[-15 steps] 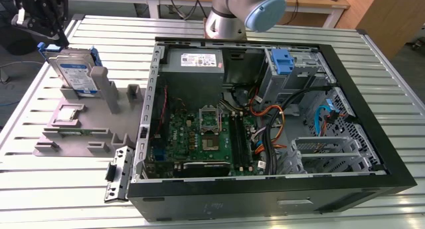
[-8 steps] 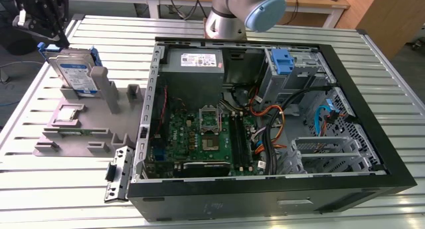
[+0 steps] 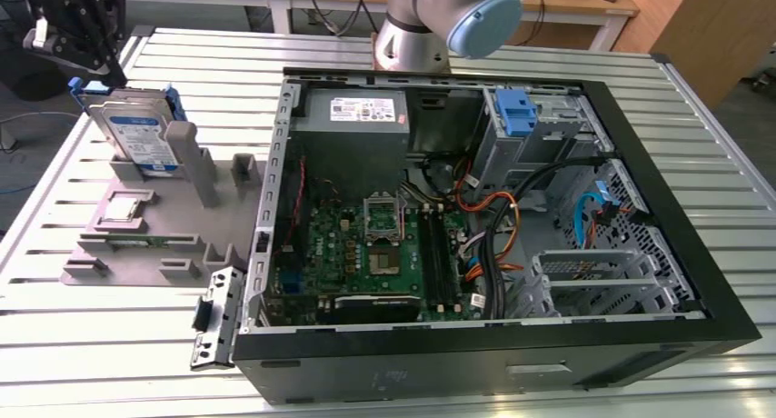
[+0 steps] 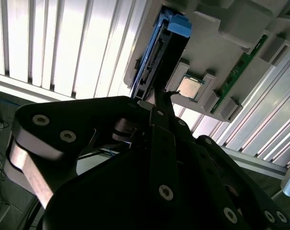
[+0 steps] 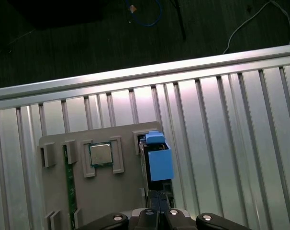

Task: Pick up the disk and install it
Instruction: 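Pick up the disk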

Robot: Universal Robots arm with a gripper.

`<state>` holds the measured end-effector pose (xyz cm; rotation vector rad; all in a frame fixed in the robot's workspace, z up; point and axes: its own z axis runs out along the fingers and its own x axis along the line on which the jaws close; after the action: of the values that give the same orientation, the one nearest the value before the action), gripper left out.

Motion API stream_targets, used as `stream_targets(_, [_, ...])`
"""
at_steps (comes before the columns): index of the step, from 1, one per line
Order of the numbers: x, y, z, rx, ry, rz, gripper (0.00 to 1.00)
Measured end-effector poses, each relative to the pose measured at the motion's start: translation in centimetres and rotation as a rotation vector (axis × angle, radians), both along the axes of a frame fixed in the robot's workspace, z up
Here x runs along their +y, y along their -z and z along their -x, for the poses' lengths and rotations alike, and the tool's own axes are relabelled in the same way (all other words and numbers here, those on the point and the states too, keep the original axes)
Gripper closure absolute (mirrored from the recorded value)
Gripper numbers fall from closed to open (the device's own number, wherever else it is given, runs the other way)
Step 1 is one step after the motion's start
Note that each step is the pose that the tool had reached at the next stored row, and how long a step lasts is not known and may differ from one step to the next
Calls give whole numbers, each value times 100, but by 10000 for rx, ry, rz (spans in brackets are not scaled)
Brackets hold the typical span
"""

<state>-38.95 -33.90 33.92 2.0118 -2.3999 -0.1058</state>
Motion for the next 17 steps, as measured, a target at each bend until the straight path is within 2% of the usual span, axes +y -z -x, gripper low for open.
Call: stream_targets(17, [0,12,0,0,0,0,90])
